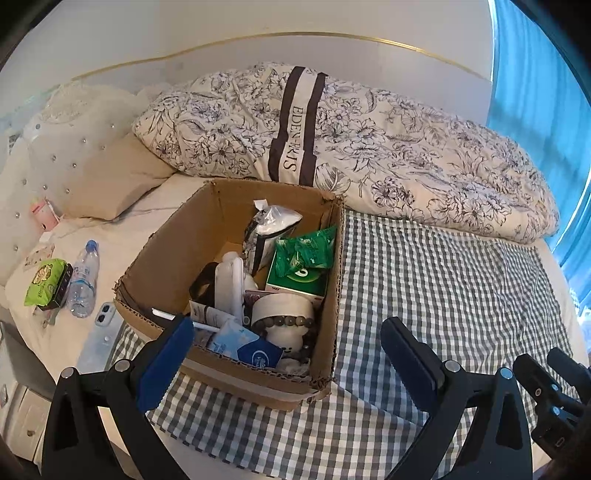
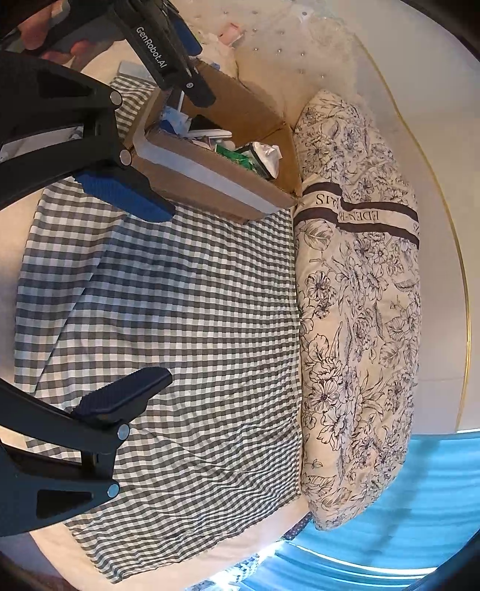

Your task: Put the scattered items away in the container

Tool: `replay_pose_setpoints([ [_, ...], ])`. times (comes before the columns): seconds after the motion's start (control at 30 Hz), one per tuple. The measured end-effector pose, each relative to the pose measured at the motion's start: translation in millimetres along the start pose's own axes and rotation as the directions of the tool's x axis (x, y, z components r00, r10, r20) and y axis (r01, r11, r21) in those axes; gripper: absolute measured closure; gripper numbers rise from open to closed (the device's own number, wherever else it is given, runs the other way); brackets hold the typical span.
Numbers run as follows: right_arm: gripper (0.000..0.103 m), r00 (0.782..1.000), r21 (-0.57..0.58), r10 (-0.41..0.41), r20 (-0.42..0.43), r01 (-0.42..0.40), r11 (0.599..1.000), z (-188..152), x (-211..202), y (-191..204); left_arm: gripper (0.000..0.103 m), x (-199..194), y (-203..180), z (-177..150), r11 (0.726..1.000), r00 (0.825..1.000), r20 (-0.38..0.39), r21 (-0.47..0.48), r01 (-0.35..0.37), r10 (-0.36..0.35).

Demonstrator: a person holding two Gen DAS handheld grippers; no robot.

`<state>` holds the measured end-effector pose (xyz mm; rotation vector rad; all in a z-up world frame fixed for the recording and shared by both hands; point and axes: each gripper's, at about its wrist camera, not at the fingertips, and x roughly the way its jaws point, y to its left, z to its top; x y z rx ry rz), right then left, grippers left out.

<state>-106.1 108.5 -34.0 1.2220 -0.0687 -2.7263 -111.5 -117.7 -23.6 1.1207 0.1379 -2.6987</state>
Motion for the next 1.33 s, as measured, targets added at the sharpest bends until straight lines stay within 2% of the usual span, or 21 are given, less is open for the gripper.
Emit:
replay_pose_setpoints([
  [0.47,0.022,1.0,0.006,-0.004,-0.004,0.004,1.0,1.8,-0.5,-1.6,0.0,-1.8,-2.1,-2.2,1.0,1.0,-0.005,0.003,-0.011,0.011],
  [1.0,0.022,1.0,0.001,-0.017,-0.012,0.017,1.0,2.8,0.4,3.3,0.0,2.4,-0.9,-2.3,1.0,1.0,-0.03,0.003,0.01,-0.01],
  [1.07,0.022,1.0,0.003,-0.018,-0.018,0.018,1.0,2.4,2.1,2.2,0.0,1.9,0.3,-4.4,0.999,0.999,-0.026,-0.006,0.042,-0.042],
  [1.13,0.022,0.999,0.003,-0.021,-0.026,0.021,1.0,1.2,4.1,1.6,0.0,0.9,4.4,-5.7,0.991,0.991,0.0,-0.034,0.131,-0.131],
  [1.17,0.022,0.999,0.002,-0.022,-0.03,0.022,1.0,0.7,5.1,1.8,0.0,1.0,5.9,-6.0,0.988,0.989,0.004,-0.05,0.145,-0.145],
  [1.33,0.022,0.999,0.007,-0.027,-0.036,0.027,1.0,-1.6,6.9,0.1,0.0,1.9,2.1,-5.8,0.999,0.999,0.01,-0.021,0.047,-0.047],
])
